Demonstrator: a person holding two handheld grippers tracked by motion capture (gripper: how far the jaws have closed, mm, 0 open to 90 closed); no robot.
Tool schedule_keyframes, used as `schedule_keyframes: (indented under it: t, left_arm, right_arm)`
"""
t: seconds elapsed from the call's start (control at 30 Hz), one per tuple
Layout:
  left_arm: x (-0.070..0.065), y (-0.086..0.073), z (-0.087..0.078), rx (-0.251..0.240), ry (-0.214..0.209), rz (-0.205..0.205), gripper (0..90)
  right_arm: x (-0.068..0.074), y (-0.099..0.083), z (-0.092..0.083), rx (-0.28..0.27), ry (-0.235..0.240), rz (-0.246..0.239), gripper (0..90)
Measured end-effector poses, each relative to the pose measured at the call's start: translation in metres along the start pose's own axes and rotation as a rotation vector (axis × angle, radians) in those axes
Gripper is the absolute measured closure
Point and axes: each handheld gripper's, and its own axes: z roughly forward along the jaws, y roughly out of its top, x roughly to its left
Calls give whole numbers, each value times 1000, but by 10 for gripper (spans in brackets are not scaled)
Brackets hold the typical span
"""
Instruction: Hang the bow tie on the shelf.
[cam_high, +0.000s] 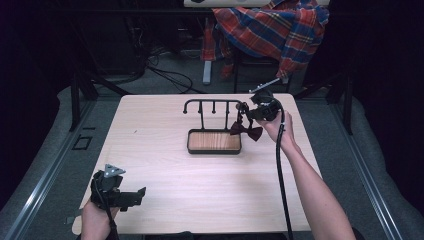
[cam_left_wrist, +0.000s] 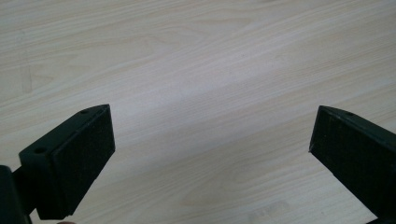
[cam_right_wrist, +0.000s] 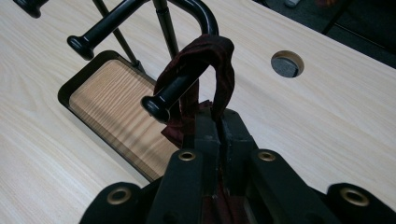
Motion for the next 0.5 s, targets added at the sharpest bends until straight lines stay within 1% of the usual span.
schedule_keyframes:
  t: [0.03,0.1,0.17,0.3,0.37,0.43,0.5]
  left_arm:
    - [0,0,0,0,0,0,2]
    - [0,0,0,0,1,2,2]
    - [0,0,0,-4,1,-2,2]
    - [0,0,0,-5,2,-2,2]
    - [0,0,0,-4,2,-1,2]
    - [0,0,0,-4,1,-1,2]
    - [0,0,0,-1,1,1,2]
  right_arm:
    - [0,-1,1,4,7,-3,853]
    - [0,-2,1,11,5,-4,847]
    - [0,-2,2,4,8,-1,835]
    - [0,-3,1,8,11,-4,818]
    - [0,-3,0,10,12,-5,796]
    - [0,-3,-1,21,14,-18,773]
    - [1,-3,-2,12,15,-17,740]
